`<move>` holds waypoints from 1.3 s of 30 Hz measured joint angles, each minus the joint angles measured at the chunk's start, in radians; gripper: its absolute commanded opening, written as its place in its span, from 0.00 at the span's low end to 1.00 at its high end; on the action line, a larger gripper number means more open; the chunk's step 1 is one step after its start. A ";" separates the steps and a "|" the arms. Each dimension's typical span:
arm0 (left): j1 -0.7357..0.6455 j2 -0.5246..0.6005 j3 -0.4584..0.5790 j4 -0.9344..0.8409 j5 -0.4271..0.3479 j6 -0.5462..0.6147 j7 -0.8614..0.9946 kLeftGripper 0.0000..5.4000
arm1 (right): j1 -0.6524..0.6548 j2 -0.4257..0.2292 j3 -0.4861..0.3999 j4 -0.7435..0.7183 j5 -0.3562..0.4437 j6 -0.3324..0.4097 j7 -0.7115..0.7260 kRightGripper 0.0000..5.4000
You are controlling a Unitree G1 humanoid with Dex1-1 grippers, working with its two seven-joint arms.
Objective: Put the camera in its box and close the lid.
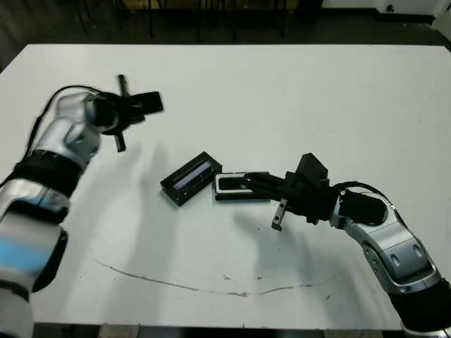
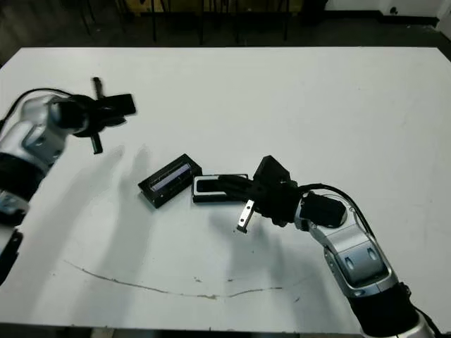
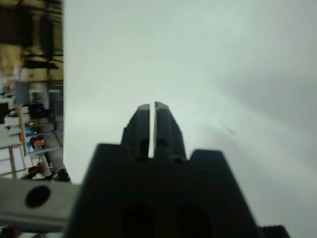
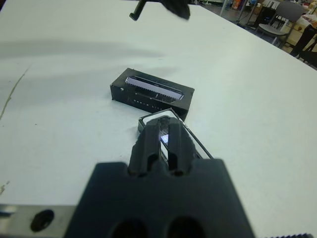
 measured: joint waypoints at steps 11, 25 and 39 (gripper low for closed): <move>0.391 -0.082 0.371 -0.665 -0.454 0.151 0.148 0.06 | 0.022 -0.016 -0.019 -0.056 0.037 0.091 -0.003 0.00; 0.581 -0.050 0.268 -0.778 -0.521 0.304 0.136 0.52 | 0.091 -0.040 -0.059 -0.042 0.034 -0.030 0.000 0.00; 0.503 0.009 0.087 -0.668 -0.482 0.327 0.021 0.99 | 0.106 -0.040 -0.066 -0.030 0.041 -0.028 0.000 0.00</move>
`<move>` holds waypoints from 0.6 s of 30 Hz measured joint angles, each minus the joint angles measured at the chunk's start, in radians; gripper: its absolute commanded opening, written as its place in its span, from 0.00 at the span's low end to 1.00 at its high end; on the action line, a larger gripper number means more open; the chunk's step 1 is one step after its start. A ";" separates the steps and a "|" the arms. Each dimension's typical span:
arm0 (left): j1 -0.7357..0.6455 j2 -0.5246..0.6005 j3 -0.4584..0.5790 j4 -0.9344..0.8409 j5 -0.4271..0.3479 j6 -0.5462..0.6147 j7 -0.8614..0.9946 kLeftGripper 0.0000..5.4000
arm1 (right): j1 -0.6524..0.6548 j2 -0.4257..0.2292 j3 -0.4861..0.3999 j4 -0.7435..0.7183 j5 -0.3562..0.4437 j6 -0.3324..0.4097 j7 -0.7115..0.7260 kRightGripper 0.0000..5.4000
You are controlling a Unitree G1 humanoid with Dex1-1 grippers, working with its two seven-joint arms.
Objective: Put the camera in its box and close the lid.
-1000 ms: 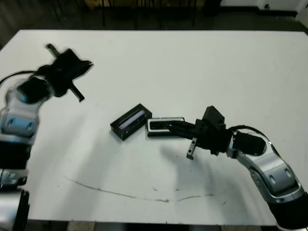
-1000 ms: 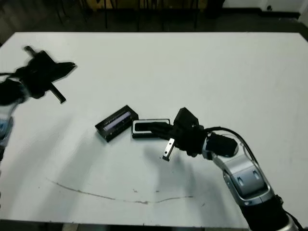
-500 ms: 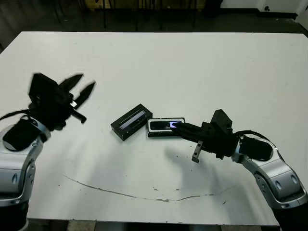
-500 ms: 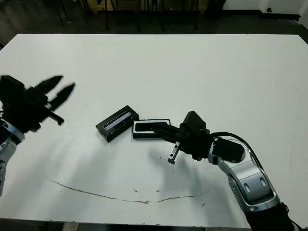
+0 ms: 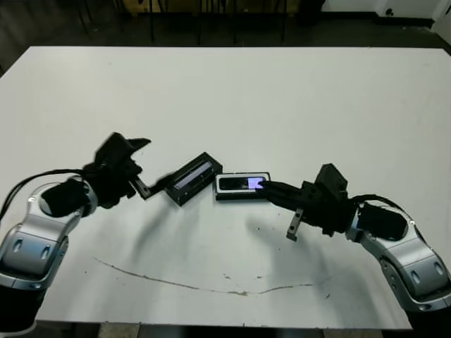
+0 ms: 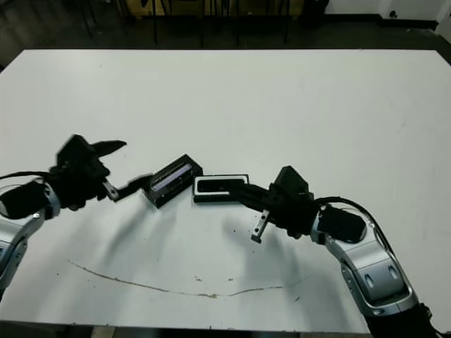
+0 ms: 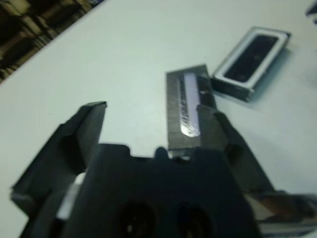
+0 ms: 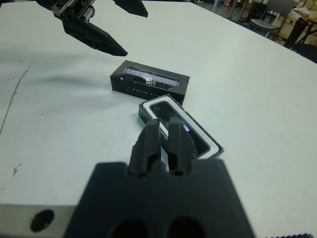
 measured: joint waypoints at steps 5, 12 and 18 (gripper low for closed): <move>-0.020 -0.019 0.003 0.052 -0.067 0.050 -0.029 1.00 | 0.001 0.000 0.000 0.001 0.000 -0.002 0.000 0.00; -0.028 -0.043 0.006 0.078 -0.124 0.135 -0.029 1.00 | 0.002 0.000 0.000 0.010 0.000 -0.002 0.003 0.00; -0.028 -0.044 0.002 0.091 -0.133 0.152 -0.029 1.00 | 0.001 0.000 0.001 0.012 -0.003 -0.002 0.003 0.00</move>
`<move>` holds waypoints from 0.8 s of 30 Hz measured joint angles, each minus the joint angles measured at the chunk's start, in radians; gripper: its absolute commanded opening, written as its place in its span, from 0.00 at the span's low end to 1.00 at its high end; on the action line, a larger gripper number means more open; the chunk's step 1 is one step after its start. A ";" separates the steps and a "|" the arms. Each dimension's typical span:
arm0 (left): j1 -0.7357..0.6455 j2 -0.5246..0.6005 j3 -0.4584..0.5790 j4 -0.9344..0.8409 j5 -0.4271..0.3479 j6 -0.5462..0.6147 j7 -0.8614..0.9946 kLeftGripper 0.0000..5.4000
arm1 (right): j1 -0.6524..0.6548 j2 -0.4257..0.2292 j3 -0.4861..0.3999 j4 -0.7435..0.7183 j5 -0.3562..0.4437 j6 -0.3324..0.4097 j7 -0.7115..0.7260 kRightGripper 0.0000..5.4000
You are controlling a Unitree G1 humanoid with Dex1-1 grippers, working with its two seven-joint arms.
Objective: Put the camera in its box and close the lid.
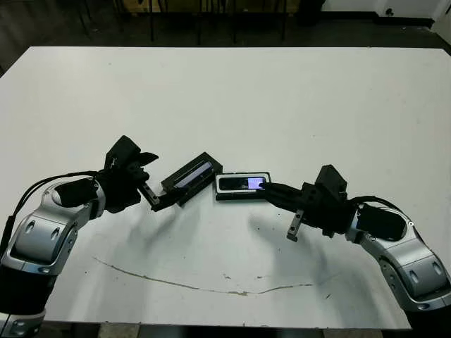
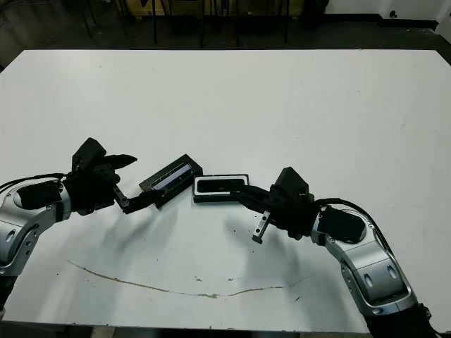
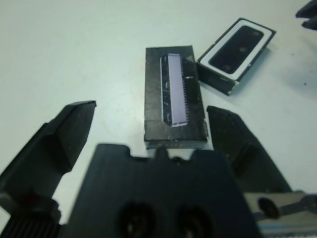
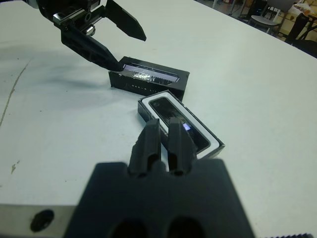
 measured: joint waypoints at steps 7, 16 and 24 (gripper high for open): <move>0.000 -0.017 0.000 0.004 -0.032 0.021 0.002 1.00 | 0.000 0.000 0.000 0.004 0.000 -0.005 0.006 0.00; 0.000 -0.019 -0.003 0.005 -0.057 0.039 0.003 1.00 | 0.000 0.001 0.001 0.021 0.001 -0.005 0.011 0.00; 0.001 -0.015 -0.041 0.015 -0.022 -0.012 -0.006 1.00 | -0.001 0.000 0.004 0.023 -0.002 0.004 0.009 0.00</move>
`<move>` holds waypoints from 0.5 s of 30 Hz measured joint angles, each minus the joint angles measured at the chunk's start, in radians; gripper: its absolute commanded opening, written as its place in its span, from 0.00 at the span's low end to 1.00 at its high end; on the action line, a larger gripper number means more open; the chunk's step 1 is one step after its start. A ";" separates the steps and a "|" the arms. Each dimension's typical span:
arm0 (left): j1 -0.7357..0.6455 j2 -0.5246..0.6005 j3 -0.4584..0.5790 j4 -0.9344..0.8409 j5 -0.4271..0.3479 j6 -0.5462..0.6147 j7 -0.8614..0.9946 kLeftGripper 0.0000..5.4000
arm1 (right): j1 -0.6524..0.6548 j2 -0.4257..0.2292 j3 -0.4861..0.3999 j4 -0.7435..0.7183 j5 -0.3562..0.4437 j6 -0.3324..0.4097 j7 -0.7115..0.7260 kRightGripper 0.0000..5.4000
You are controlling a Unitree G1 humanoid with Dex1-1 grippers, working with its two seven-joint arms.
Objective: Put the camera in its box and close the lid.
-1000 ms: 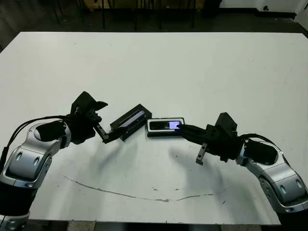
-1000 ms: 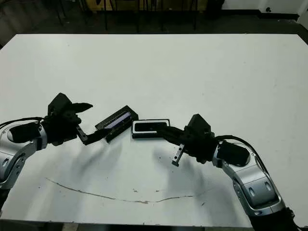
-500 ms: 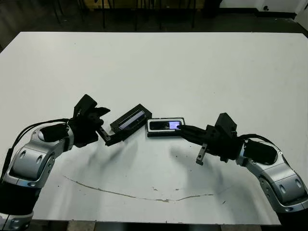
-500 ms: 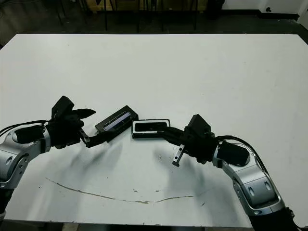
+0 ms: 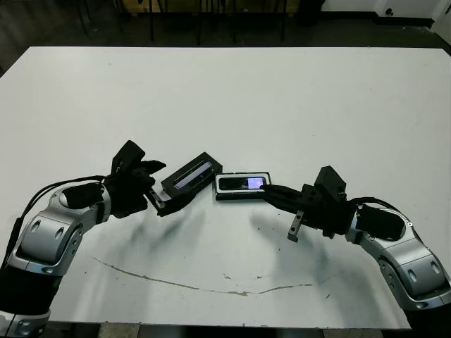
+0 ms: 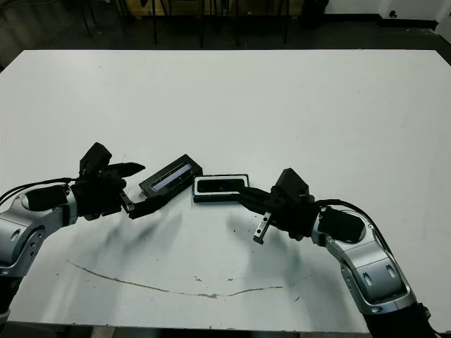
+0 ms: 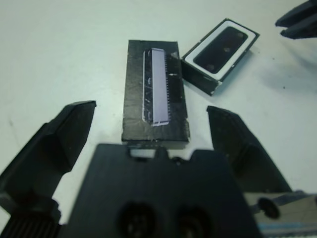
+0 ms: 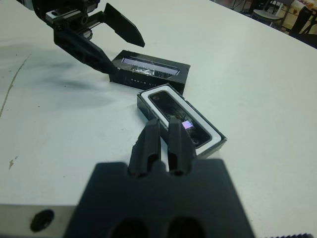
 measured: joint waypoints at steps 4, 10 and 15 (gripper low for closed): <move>0.002 0.012 -0.040 0.007 0.065 -0.054 0.000 1.00 | 0.000 -0.003 0.002 -0.022 -0.005 0.010 -0.002 0.00; 0.008 0.021 -0.073 0.029 0.118 -0.103 -0.014 1.00 | 0.000 -0.003 0.001 -0.021 -0.005 0.009 -0.002 0.00; 0.009 0.017 -0.081 0.038 0.118 -0.103 -0.021 1.00 | 0.000 -0.003 0.001 -0.021 -0.005 0.009 -0.002 0.00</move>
